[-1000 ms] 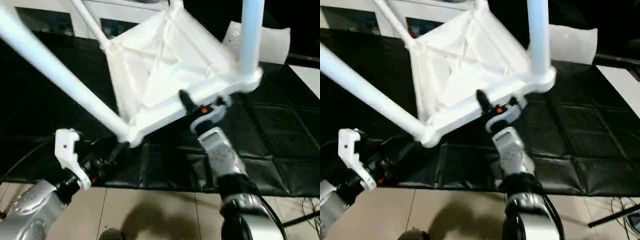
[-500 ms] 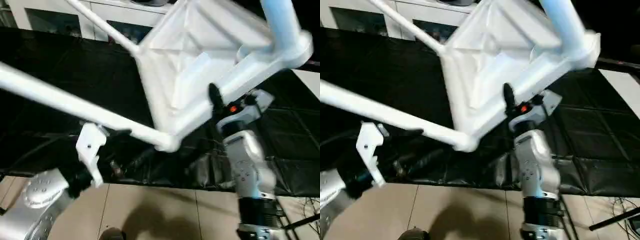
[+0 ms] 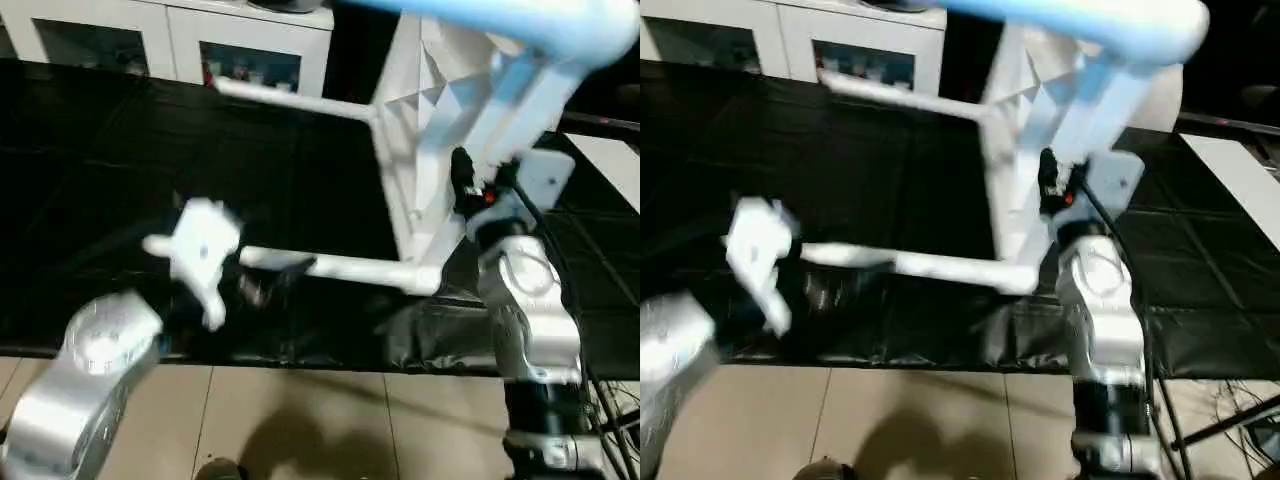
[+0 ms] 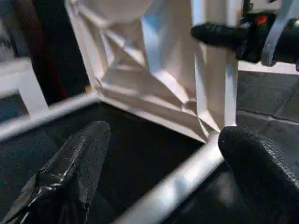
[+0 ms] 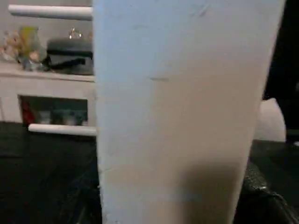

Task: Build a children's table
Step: Flip table

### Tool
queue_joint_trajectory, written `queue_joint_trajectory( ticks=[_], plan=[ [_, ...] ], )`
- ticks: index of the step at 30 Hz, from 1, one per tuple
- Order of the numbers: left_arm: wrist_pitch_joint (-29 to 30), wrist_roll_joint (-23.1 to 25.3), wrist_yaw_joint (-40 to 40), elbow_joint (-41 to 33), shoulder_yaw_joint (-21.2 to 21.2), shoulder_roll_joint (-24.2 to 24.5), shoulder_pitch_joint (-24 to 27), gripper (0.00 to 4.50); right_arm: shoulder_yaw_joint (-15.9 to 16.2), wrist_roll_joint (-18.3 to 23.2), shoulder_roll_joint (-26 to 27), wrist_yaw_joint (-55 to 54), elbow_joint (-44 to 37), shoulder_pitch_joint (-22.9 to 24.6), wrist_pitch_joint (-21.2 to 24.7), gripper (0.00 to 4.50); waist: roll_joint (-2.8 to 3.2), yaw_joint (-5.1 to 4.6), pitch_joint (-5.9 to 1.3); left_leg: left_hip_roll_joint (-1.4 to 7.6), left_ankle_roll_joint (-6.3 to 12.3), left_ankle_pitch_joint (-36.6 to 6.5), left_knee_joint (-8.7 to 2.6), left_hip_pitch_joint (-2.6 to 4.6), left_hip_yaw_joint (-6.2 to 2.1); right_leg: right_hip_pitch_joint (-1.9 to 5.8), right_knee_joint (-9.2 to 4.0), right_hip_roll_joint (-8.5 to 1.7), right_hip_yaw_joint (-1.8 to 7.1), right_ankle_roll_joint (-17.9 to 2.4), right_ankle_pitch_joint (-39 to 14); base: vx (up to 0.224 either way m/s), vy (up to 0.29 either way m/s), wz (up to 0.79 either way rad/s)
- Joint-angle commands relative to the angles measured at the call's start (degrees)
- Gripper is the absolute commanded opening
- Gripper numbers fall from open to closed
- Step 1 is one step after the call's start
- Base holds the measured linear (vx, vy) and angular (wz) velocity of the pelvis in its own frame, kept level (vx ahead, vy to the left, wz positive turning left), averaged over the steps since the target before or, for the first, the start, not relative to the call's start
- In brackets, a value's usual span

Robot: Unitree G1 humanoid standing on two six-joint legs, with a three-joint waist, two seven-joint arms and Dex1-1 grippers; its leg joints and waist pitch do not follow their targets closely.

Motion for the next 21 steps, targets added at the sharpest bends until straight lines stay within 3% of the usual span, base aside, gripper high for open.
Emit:
queue_joint_trajectory(
  ticks=[1,4,5,9,12,16,21],
  plan=[
    [-0.50,2.12,0.18,0.10,-1.25,1.01,-1.84,4.22,-0.05,-0.87,-1.23,-0.22,0.26,-1.94,-1.70,1.90,0.40,-0.20,-3.36,2.91,-3.67,-8.78,-3.75,1.91,-0.87,1.03,-4.18,-3.96,2.71,-4.11,-3.05,0.000,0.000,0.00],
    [-1.86,6.45,1.47,1.79,-0.34,3.67,-8.86,4.22,0.72,-0.64,-1.48,0.83,3.28,-3.42,-0.43,1.90,0.45,-0.56,-3.38,2.93,-3.61,-8.89,-3.65,2.06,-0.86,0.94,-4.06,-3.86,2.61,-4.86,-2.49,0.000,0.000,0.00],
    [-5.17,10.00,1.18,2.87,-0.57,5.81,-11.87,4.36,1.00,-1.30,-1.48,0.68,4.91,-4.22,-0.08,2.25,0.51,-0.70,-3.24,2.95,-3.93,-10.00,-3.71,2.00,-0.93,0.93,-4.31,-3.90,2.63,-4.80,-4.31,0.000,0.000,0.00],
    [-10.40,14.36,1.15,4.08,-0.36,8.58,-16.41,4.50,1.07,-1.37,-0.96,1.13,6.66,-5.27,-0.03,2.68,0.58,-0.85,-3.25,3.08,-4.85,-10.89,-3.66,2.03,-1.00,0.79,-4.31,-4.10,2.67,-4.96,-5.66,0.000,0.000,0.00],
    [-15.04,17.91,2.34,4.61,0.69,10.78,-19.85,4.50,1.49,-1.40,-0.72,1.25,6.52,-4.74,0.31,2.95,0.62,-0.72,-3.38,3.17,-4.99,-9.71,-3.62,2.08,-0.99,0.84,-3.97,-4.09,2.61,-5.44,-2.93,0.000,0.000,0.00],
    [-15.99,18.90,2.46,5.27,0.78,12.12,-21.63,4.50,1.67,-1.21,-0.60,1.35,6.11,-3.65,0.50,3.20,0.64,-0.52,-3.47,3.16,-5.13,-8.91,-3.57,2.15,-0.93,0.89,-3.64,-4.11,2.54,-5.96,-1.17,0.000,0.000,0.00],
    [-21.69,24.47,0.88,13.55,-1.32,15.58,-26.03,4.50,2.43,-2.13,-0.25,1.36,4.11,-0.38,1.14,3.61,1.01,-0.44,-3.37,3.11,-6.14,-11.59,-3.82,2.28,-1.10,0.61,-3.99,-4.14,2.56,-5.88,-4.29,0.000,0.000,0.00]
  ],
)
